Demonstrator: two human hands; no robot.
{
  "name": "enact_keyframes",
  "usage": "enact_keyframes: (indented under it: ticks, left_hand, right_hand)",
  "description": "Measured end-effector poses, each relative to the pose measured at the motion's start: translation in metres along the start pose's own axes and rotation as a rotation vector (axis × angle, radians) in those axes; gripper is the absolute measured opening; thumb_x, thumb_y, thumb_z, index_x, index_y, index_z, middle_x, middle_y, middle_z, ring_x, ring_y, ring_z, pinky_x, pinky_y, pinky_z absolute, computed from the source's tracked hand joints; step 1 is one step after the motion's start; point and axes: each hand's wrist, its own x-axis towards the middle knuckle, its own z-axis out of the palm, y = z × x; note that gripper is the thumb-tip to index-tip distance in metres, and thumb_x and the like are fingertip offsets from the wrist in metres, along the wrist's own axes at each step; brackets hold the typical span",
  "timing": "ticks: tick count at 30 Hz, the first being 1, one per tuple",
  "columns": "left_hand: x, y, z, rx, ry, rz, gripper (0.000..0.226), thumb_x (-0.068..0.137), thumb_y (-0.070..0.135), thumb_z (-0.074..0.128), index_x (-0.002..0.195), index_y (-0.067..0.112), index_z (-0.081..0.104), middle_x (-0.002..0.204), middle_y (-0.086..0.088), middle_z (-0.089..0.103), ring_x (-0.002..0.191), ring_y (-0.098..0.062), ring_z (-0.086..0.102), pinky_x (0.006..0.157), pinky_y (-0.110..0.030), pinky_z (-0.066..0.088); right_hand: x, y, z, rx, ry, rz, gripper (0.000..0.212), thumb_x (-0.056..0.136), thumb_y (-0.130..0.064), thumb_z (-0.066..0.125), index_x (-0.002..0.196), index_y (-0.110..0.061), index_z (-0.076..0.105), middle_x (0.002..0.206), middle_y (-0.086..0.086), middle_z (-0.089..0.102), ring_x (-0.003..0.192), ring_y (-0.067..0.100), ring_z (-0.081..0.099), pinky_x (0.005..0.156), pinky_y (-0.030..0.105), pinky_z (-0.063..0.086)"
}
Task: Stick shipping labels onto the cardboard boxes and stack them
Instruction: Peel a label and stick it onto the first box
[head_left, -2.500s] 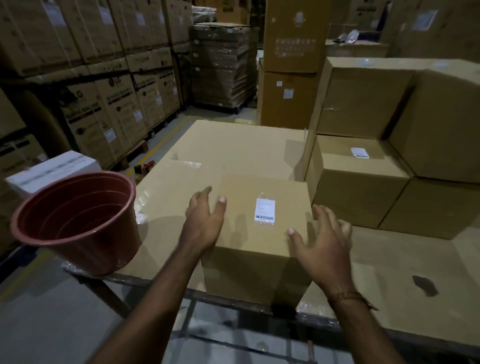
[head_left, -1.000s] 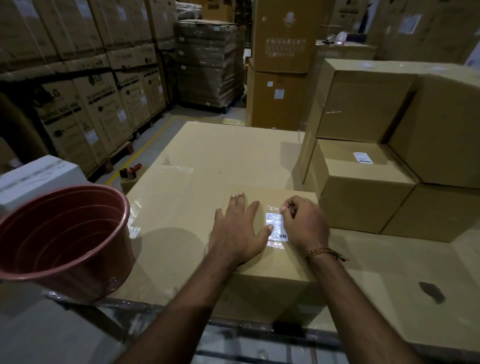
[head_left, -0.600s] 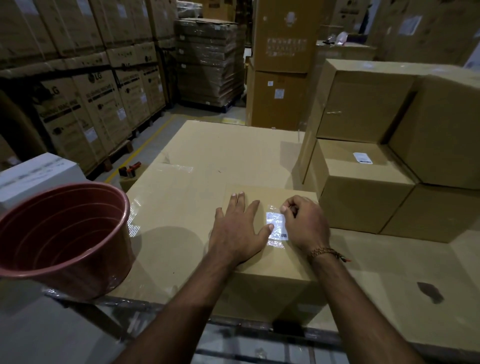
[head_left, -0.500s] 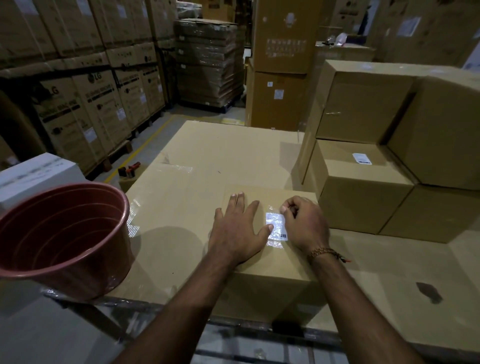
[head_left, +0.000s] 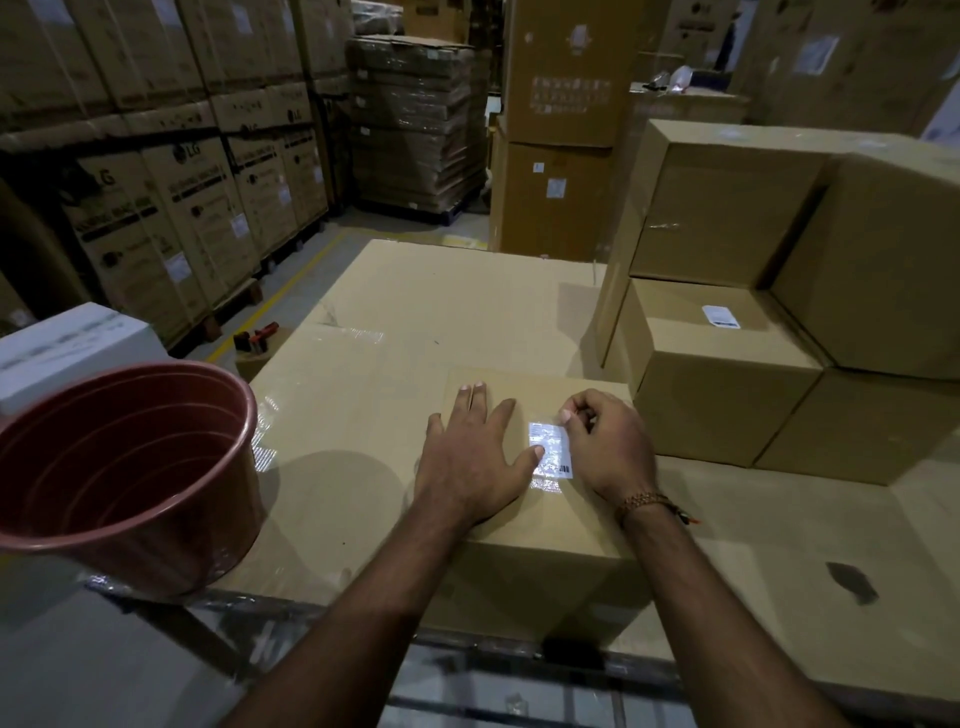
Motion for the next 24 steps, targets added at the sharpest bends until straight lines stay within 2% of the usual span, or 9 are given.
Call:
enact_keyframes:
  ticks: [8,16,20,22,24]
  left_hand:
    - [-0.001,0.000,-0.002,-0.008,-0.002,-0.001,0.081,0.096,0.073,0.036,0.165,0.033,0.025,0.177,-0.005,0.009,0.163,-0.021,0.002,0.125,-0.055,0.018]
    - [-0.001,0.001,-0.003,0.008,-0.005,-0.006,0.081,0.097,0.074,0.036,0.166,0.033,0.025,0.177,-0.005,0.009,0.163,-0.021,0.003,0.124,-0.054,0.019]
    - [-0.001,0.002,-0.003,0.009,-0.012,-0.009,0.081,0.097,0.074,0.036,0.166,0.033,0.024,0.177,-0.005,0.009,0.163,-0.022,0.003,0.124,-0.055,0.018]
    - [-0.001,0.002,-0.003,0.008,-0.018,-0.010,0.081,0.098,0.074,0.035,0.166,0.033,0.023,0.177,-0.005,0.008,0.163,-0.022,0.003,0.125,-0.055,0.017]
    - [-0.002,0.002,-0.003,0.008,-0.016,-0.011,0.080,0.098,0.073,0.035,0.166,0.033,0.023,0.177,-0.005,0.008,0.163,-0.022,0.003,0.125,-0.055,0.018]
  right_hand:
    - [0.000,0.000,-0.001,0.025,-0.017,0.000,0.014,0.093,-0.022,0.066,0.080,-0.026,0.065,0.077,-0.016,0.062,0.087,0.019,0.059,0.069,0.033,0.046]
    - [-0.001,0.002,-0.005,0.191,-0.014,0.009,0.016,0.096,-0.021,0.067,0.082,-0.028,0.063,0.082,-0.009,0.064,0.073,0.015,0.058,0.068,0.036,0.051]
    - [-0.002,-0.001,-0.008,0.205,-0.077,-0.009,0.010,0.099,-0.027,0.068,0.091,-0.029,0.063,0.089,-0.010,0.067,0.075,0.009,0.060,0.065,0.033,0.049]
    - [-0.004,-0.001,-0.010,0.233,-0.121,0.009,0.008,0.099,-0.030,0.071,0.100,-0.032,0.063,0.091,-0.009,0.069,0.077,0.006,0.064,0.067,0.035,0.055]
    - [-0.006,0.002,-0.013,0.294,-0.192,0.051,0.027,0.096,-0.028,0.077,0.116,-0.038,0.060,0.094,-0.006,0.068,0.085,0.010,0.070,0.073,0.044,0.064]
